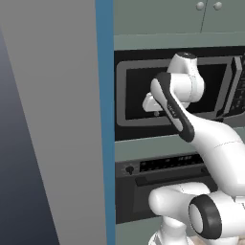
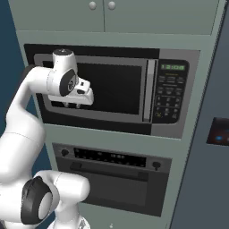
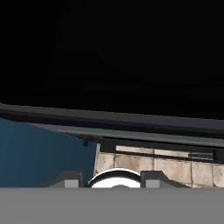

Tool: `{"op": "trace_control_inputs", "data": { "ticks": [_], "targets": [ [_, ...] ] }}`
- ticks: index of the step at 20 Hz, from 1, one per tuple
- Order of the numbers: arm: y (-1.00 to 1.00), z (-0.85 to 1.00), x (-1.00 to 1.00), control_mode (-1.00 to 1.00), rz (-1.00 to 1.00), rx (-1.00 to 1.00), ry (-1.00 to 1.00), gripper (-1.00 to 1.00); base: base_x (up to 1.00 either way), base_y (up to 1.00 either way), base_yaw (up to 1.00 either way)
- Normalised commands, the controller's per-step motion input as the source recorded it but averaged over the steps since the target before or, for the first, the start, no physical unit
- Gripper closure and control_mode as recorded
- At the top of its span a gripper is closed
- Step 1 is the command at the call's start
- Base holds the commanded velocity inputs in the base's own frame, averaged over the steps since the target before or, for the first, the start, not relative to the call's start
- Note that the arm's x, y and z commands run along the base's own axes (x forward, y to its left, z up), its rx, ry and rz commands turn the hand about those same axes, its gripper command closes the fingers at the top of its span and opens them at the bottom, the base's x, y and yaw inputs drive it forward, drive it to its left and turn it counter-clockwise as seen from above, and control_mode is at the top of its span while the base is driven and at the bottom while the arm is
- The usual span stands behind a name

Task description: Place the sponge inside the microwave to prepare for sanitizing.

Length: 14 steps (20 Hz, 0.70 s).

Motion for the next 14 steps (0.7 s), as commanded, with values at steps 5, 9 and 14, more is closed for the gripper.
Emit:
{"op": "trace_control_inputs", "data": {
  "ticks": [5, 9, 14],
  "targets": [
    [-0.04, 0.00, -0.04, -1.00, 0.00, 0.00, 0.00, -1.00, 0.00, 0.00, 0.00],
    [-0.23, 0.00, -0.06, -1.00, 0.00, -0.03, -0.05, -1.00, 0.00, 0.00, 0.00],
    [-0.45, 0.07, -0.01, -1.00, -0.04, -0.14, -0.17, -1.00, 0.00, 0.00, 0.00]
  ]
}}
